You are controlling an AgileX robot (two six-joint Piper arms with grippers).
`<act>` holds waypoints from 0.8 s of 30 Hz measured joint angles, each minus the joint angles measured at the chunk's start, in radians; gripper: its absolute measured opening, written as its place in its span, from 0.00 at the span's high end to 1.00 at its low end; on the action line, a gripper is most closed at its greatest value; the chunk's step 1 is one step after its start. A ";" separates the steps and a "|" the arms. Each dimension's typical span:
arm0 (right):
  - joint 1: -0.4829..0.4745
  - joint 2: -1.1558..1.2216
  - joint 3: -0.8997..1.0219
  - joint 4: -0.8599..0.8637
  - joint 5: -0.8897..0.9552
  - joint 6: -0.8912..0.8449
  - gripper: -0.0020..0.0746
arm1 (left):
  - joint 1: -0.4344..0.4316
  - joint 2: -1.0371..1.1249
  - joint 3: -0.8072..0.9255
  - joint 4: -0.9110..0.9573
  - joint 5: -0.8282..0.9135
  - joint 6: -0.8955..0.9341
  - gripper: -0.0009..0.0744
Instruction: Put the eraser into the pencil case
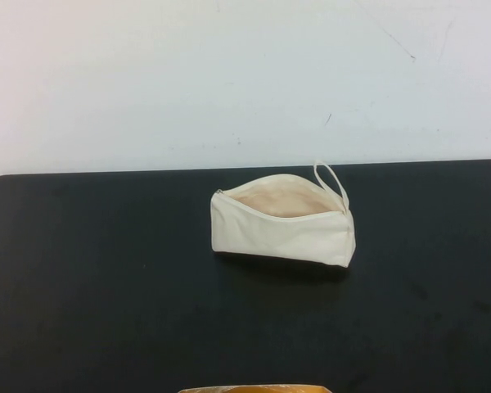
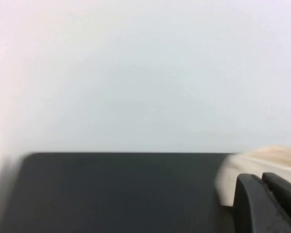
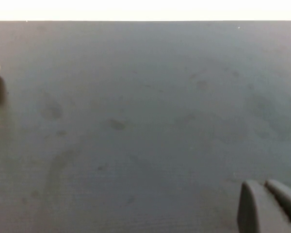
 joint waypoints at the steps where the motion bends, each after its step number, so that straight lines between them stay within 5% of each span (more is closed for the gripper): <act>1: 0.000 0.000 0.000 0.000 0.000 0.000 0.98 | 0.036 -0.009 0.044 -0.024 -0.041 0.045 0.99; 9: 0.000 0.000 0.000 0.000 0.000 0.000 0.98 | 0.212 -0.013 0.343 -0.147 -0.218 0.190 0.99; 24: 0.000 0.000 0.000 0.000 0.000 0.000 0.98 | 0.218 -0.013 0.426 -0.043 -0.165 0.062 0.99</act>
